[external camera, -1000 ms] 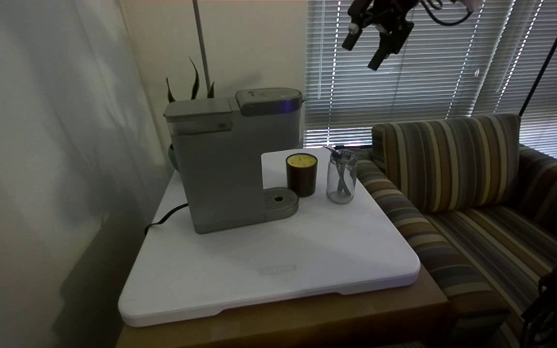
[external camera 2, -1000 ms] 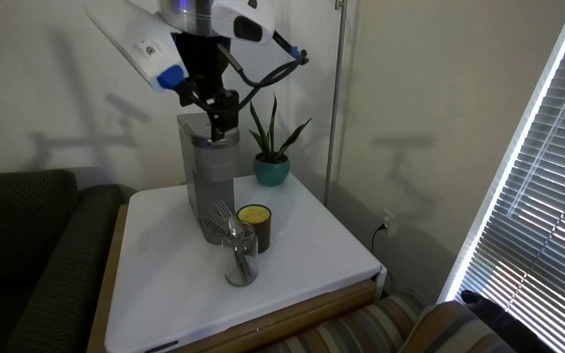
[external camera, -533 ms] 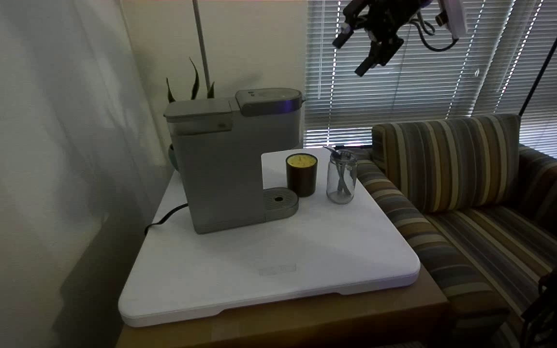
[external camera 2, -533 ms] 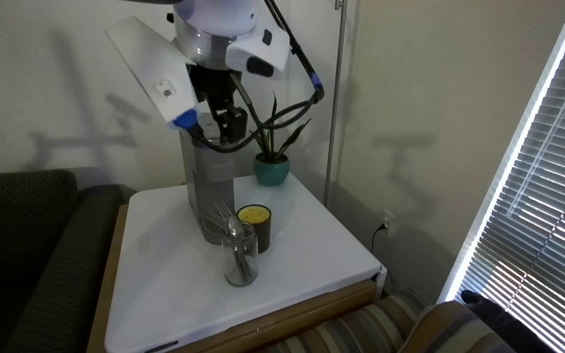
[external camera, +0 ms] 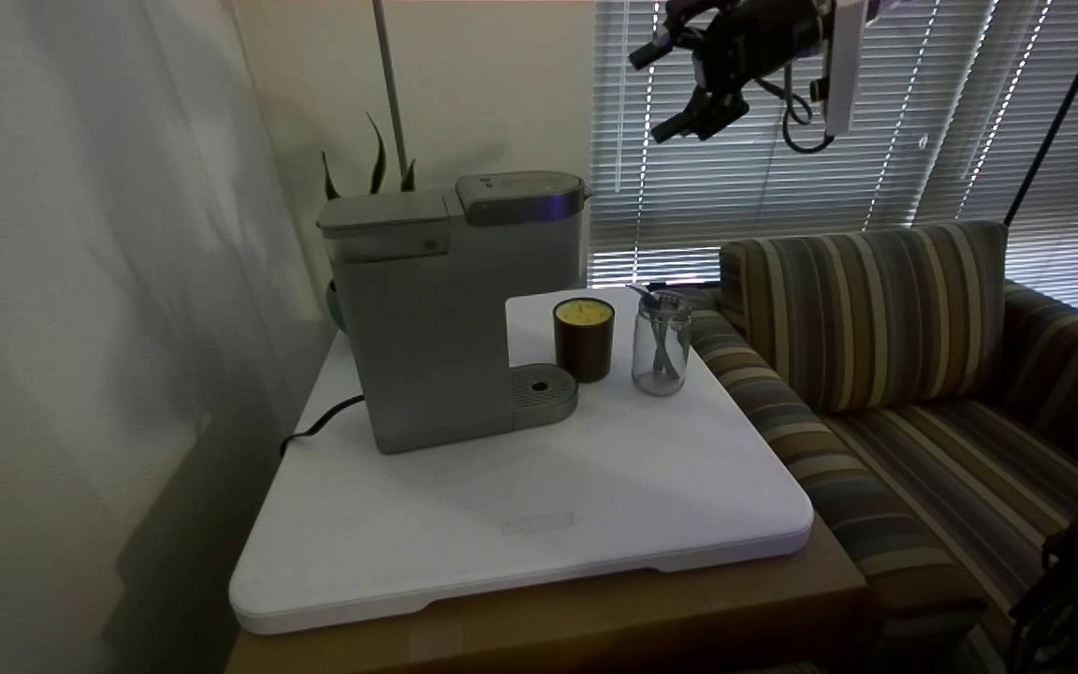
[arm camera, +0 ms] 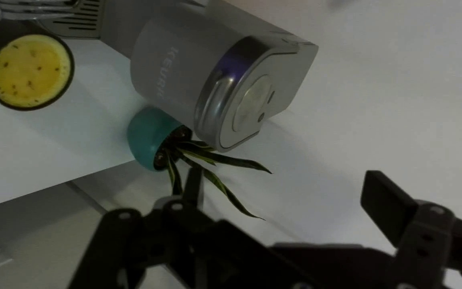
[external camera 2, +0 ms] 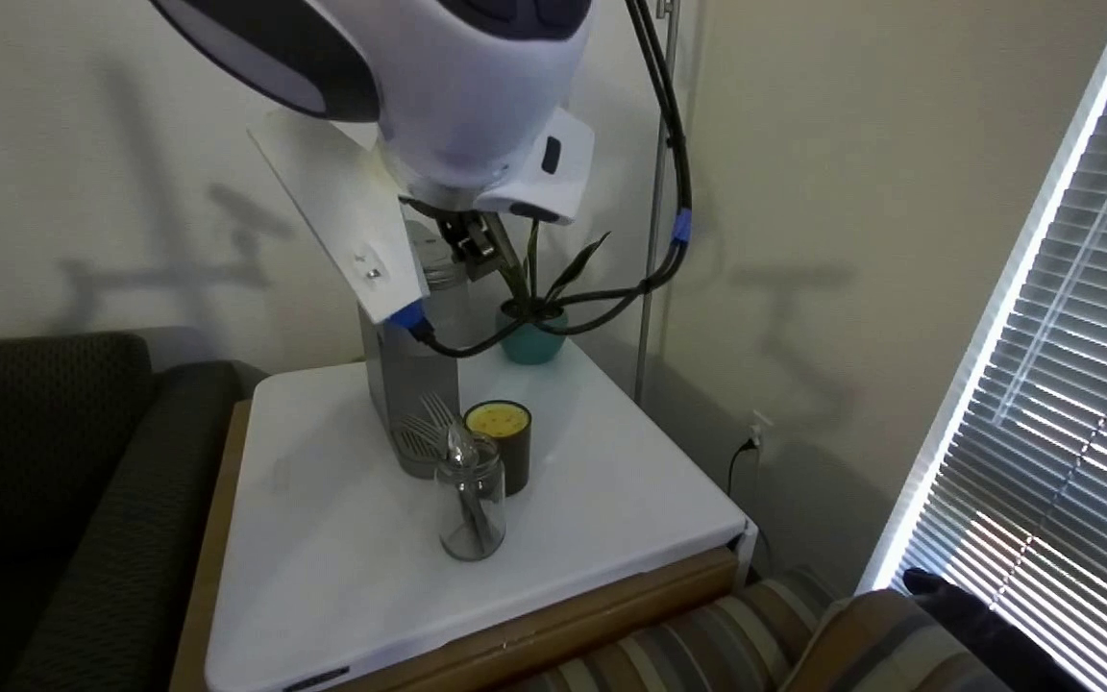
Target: Open the water reservoir lid on the Keurig machine
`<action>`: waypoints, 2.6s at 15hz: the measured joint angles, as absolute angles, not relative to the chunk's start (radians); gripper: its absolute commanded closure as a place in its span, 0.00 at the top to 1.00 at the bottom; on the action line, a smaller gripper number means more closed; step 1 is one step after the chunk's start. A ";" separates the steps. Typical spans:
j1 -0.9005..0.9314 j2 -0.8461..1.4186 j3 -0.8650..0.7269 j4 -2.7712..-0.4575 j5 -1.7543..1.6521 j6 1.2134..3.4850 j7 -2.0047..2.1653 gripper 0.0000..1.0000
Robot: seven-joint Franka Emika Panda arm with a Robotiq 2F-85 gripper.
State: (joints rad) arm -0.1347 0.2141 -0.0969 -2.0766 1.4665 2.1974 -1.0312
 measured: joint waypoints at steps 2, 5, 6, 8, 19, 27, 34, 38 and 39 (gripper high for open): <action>-0.133 0.240 -0.097 -2.069 1.481 2.163 -1.053 1.00; -0.131 0.239 -0.097 -2.068 1.481 2.163 -1.051 1.00; -0.130 0.239 -0.097 -2.068 1.481 2.163 -1.051 1.00; -0.125 0.239 -0.097 -2.068 1.456 2.172 -1.046 1.00; -0.111 0.246 -0.098 -2.074 1.349 2.251 -0.940 0.43; -0.078 0.270 -0.091 -2.037 1.291 2.314 -0.867 0.00; -0.059 0.384 -0.082 -1.938 1.196 2.361 -0.754 0.00; -0.059 0.430 -0.081 -1.882 1.165 2.361 -0.713 0.00; -0.059 0.438 -0.079 -1.870 1.165 2.361 -0.708 0.00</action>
